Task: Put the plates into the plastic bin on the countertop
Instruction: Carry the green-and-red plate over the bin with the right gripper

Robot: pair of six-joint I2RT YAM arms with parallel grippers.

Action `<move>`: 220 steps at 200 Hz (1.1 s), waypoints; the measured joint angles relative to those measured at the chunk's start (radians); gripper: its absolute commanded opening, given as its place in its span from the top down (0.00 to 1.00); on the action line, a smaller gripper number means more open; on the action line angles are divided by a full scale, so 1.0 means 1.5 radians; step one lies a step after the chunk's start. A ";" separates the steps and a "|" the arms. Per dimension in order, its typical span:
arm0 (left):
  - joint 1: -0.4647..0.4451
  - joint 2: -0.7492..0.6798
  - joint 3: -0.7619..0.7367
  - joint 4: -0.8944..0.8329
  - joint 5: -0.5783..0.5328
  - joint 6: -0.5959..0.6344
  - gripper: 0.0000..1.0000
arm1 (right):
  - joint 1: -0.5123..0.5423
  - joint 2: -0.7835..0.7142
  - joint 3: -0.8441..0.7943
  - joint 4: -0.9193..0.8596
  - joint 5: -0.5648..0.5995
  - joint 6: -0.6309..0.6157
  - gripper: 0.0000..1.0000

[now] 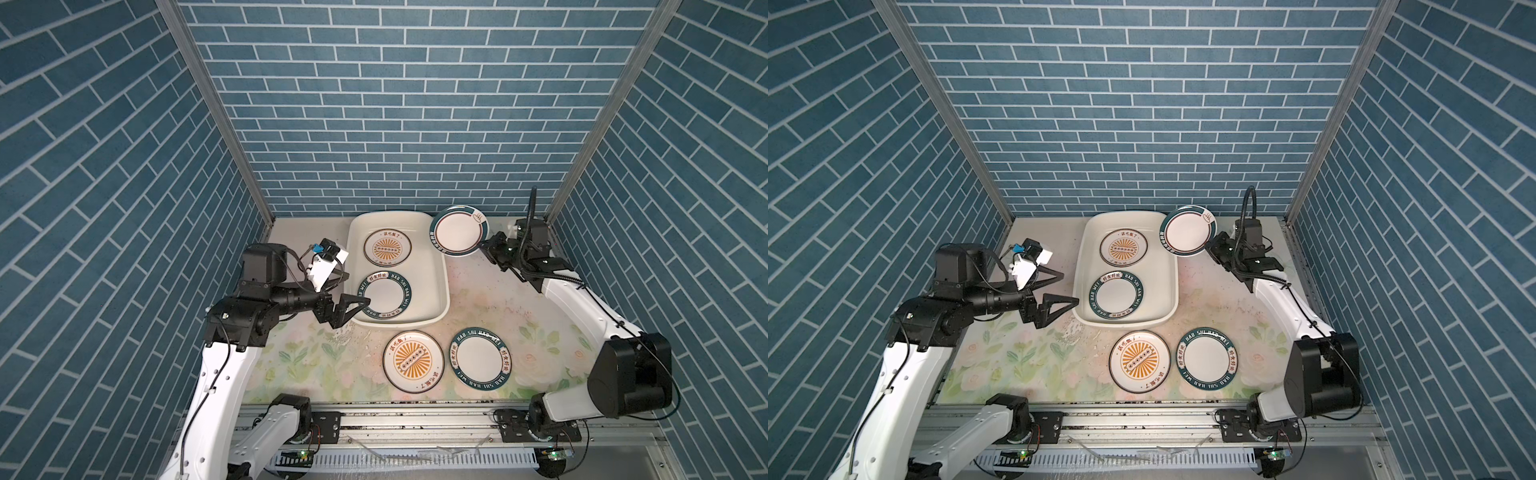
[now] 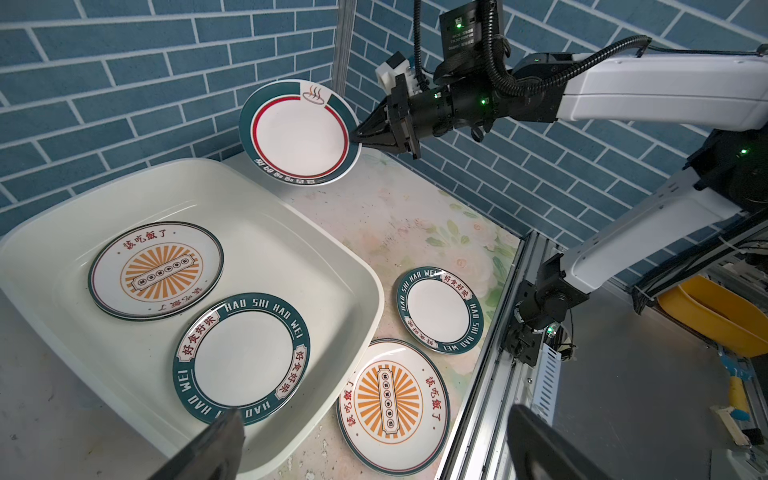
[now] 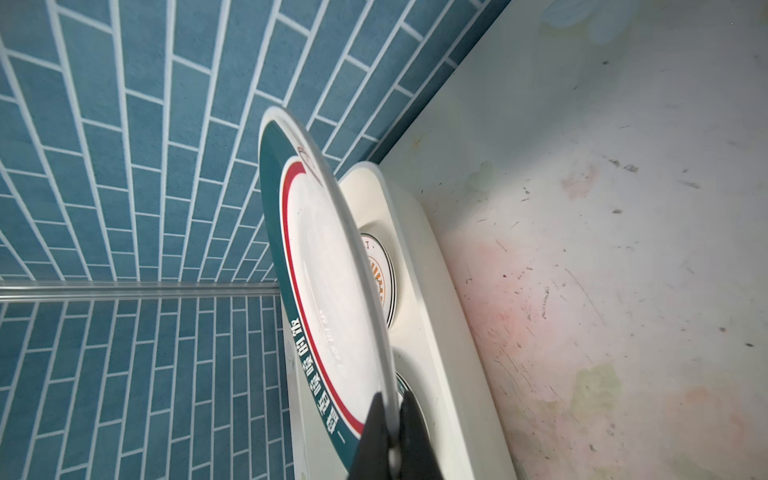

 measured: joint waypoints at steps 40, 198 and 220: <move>0.000 0.000 0.000 0.000 -0.001 0.000 0.01 | 0.077 0.111 0.103 0.014 0.013 0.000 0.95; 0.000 0.000 0.000 0.000 -0.002 -0.003 0.00 | 0.194 0.432 0.312 0.103 0.018 0.029 0.95; 0.000 0.000 0.000 0.000 -0.001 -0.003 0.00 | 0.195 0.452 0.312 0.115 0.018 0.035 0.95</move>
